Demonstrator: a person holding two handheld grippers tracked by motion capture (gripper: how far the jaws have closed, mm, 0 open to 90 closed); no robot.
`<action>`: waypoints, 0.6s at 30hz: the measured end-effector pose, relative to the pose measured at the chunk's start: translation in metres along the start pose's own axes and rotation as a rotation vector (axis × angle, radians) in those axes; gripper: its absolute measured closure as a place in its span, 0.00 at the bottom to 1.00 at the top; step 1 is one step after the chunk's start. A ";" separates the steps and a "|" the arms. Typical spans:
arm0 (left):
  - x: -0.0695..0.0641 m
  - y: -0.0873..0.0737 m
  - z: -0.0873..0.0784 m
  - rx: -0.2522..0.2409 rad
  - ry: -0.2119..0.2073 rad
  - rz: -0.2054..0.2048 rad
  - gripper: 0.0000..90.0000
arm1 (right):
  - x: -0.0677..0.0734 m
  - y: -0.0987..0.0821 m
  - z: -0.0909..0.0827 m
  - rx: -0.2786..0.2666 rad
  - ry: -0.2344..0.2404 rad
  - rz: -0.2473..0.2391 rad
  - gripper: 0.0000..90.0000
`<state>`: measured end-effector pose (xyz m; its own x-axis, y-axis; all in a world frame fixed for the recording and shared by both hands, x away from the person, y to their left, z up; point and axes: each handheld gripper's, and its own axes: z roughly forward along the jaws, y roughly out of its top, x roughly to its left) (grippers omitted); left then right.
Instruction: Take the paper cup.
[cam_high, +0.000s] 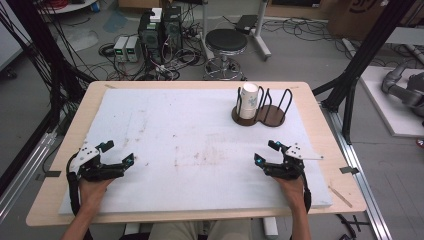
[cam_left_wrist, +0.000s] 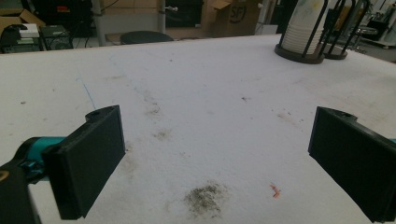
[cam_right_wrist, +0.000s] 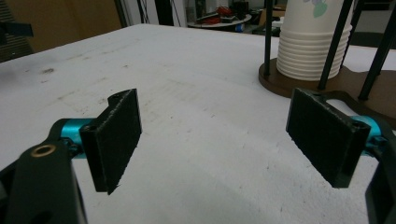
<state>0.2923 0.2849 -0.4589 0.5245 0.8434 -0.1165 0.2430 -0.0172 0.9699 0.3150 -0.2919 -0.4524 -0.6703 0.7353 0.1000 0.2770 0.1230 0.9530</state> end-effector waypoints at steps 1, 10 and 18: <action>0.000 0.000 0.000 -0.001 0.000 -0.002 0.04 | 0.000 0.000 0.000 0.001 0.002 0.003 0.21; 0.000 0.000 0.000 -0.006 0.002 -0.006 0.04 | 0.001 0.001 0.001 0.011 0.006 -0.009 0.21; 0.000 0.000 0.000 0.000 0.007 -0.012 0.04 | 0.000 0.003 -0.001 0.010 0.004 -0.010 0.21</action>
<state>0.2928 0.2850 -0.4590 0.5163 0.8471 -0.1263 0.2488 -0.0073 0.9685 0.3147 -0.2921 -0.4495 -0.6761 0.7311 0.0921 0.2776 0.1369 0.9509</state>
